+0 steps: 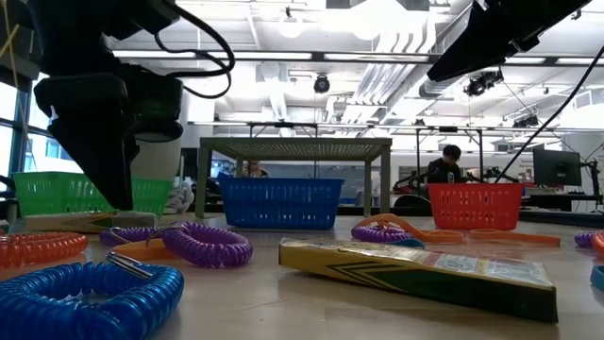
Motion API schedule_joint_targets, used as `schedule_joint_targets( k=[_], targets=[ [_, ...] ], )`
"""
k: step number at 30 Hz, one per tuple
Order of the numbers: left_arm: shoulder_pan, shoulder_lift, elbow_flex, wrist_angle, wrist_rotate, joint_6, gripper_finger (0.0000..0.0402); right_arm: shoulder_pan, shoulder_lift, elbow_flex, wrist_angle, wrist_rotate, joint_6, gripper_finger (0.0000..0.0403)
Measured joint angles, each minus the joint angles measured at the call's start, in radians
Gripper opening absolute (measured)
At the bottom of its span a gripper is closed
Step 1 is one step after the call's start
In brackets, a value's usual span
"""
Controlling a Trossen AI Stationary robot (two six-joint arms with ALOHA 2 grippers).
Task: Pick & Place Office Desk Supplies
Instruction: Put the crayon box into the green bin
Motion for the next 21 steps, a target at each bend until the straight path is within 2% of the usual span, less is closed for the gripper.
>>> schedule_joint_targets(
  k=[10, 16, 21],
  targets=[
    [0.0, 0.0, 0.0, 0.0, -0.009, 0.002, 0.0362, 0.0, 0.0, 0.0, 0.016, -0.034, -0.009, 0.021],
    [-0.002, 0.0, 0.0, -0.001, -0.06, 0.011, 0.0362, 0.0, 0.0, 0.0, 0.021, -0.034, -0.009, 0.021],
    [-0.017, 0.0, 0.0, -0.001, -0.061, 0.069, 0.0362, 0.0, 0.0, 0.0, 0.021, -0.034, -0.01, 0.021]
  ],
)
